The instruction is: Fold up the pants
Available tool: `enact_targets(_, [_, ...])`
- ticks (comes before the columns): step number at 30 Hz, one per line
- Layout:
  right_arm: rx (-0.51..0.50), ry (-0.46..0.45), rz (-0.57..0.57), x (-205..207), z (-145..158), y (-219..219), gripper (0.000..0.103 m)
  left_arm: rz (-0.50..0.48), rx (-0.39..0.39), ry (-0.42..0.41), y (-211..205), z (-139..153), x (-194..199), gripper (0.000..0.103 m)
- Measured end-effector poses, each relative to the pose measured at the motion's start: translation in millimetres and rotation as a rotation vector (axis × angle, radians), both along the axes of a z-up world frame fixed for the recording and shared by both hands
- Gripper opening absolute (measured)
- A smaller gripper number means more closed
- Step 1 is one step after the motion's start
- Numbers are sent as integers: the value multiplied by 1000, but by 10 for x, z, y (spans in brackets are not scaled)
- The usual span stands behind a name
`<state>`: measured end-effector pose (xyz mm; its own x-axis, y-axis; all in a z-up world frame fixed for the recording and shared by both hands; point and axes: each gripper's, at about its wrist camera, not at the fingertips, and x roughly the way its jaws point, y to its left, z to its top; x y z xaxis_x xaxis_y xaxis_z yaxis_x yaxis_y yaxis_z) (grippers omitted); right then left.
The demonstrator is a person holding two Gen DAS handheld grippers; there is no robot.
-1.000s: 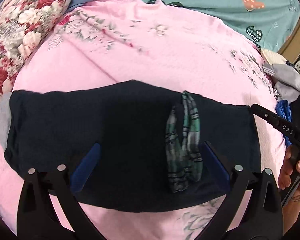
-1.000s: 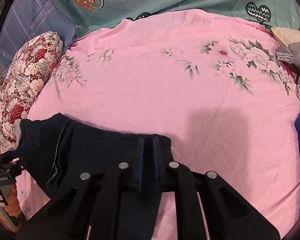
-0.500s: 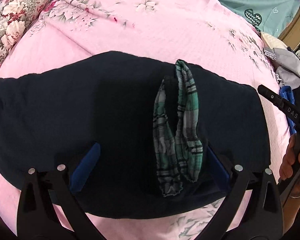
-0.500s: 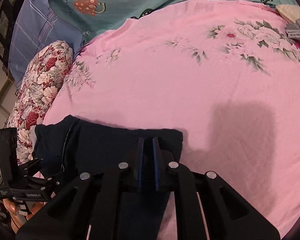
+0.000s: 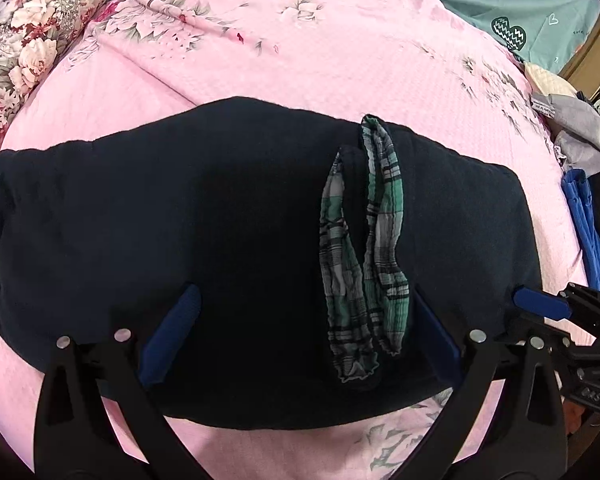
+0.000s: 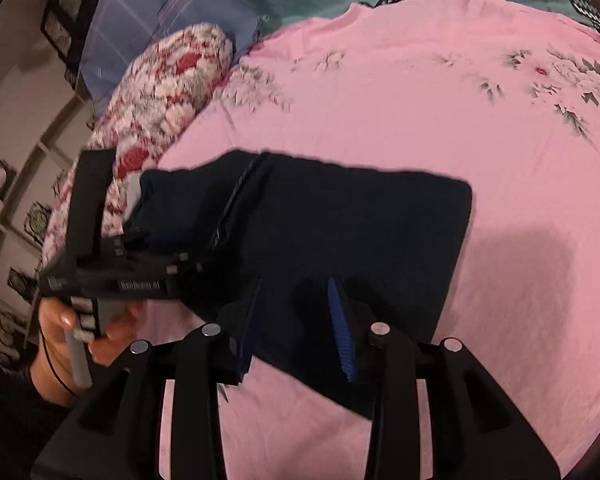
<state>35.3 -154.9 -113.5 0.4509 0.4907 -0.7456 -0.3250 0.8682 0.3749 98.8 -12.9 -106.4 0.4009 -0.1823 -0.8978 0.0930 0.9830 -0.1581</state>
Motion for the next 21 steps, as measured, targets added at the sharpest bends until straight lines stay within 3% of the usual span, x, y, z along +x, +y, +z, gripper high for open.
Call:
enact_targets(2, [-57, -17, -22, -61, -56, -44, 30, 13, -8, -2, 69, 9, -18, 101])
enact_targets(4, [-51, -25, -58, -140, -49, -206, 22, 12, 5, -8, 85, 11, -54, 101])
enact_targets(7, [-130, -48, -117, -209, -46, -285, 21, 4, 39, -4, 109, 50, -115, 101])
enact_targets(10, [-244, -109, -185, -196, 85, -232, 25, 42, -40, 31, 258, 118, -117, 101])
enact_targets(14, [-20, -93, -236, 8, 182, -498, 28, 89, -78, 45, 363, 218, -21, 101])
enact_targets(16, [-11, -90, -316, 249, 192, -555, 30, 83, -94, 23, 328, 302, 54, 101])
enact_targets(18, [57, -67, -322, 483, 178, -617, 30, 69, -95, -5, 229, 364, 175, 101])
enact_targets(21, [58, -27, -328, 671, 114, -655, 30, 56, -84, -4, 61, 326, 388, 101])
